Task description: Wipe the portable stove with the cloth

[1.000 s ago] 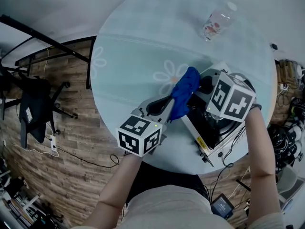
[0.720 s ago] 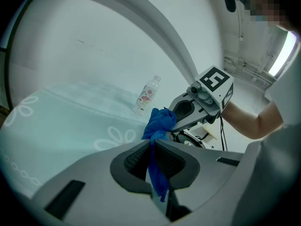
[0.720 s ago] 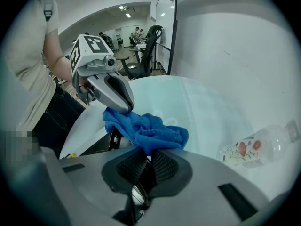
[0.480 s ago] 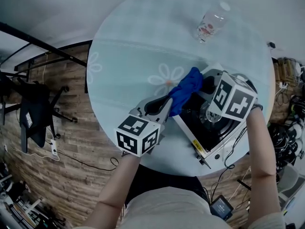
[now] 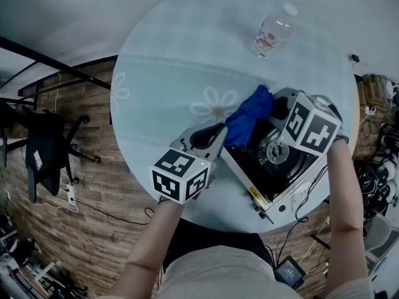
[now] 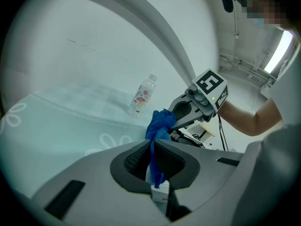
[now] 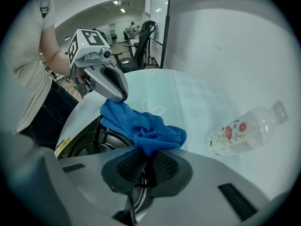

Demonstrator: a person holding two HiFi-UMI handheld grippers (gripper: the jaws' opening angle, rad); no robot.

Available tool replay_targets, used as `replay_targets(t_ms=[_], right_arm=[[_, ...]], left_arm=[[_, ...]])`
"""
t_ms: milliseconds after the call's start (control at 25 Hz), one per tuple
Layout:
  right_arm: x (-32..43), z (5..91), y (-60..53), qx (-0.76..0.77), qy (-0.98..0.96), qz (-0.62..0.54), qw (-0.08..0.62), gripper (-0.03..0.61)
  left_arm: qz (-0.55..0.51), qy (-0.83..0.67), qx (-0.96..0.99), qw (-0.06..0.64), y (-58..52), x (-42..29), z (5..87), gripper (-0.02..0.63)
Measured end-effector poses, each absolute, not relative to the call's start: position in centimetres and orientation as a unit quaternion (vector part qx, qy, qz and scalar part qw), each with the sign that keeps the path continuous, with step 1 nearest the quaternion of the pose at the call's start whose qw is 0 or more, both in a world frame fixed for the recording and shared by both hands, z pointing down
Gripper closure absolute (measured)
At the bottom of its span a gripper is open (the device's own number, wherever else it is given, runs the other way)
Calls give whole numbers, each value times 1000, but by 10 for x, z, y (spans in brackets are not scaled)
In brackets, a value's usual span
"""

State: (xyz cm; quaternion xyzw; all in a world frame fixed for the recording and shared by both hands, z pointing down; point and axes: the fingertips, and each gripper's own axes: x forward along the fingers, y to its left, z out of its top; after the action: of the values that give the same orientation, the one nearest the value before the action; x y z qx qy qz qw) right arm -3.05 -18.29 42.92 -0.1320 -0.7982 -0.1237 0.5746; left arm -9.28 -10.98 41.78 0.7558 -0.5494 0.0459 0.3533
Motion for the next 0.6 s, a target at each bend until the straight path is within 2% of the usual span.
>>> replay_targets(t_ms=[600], right_arm=[[-21,430,-222,-110,-788,-135,591,534]], left_arm=[[66,-537,767,345,-122,-88,418,574]])
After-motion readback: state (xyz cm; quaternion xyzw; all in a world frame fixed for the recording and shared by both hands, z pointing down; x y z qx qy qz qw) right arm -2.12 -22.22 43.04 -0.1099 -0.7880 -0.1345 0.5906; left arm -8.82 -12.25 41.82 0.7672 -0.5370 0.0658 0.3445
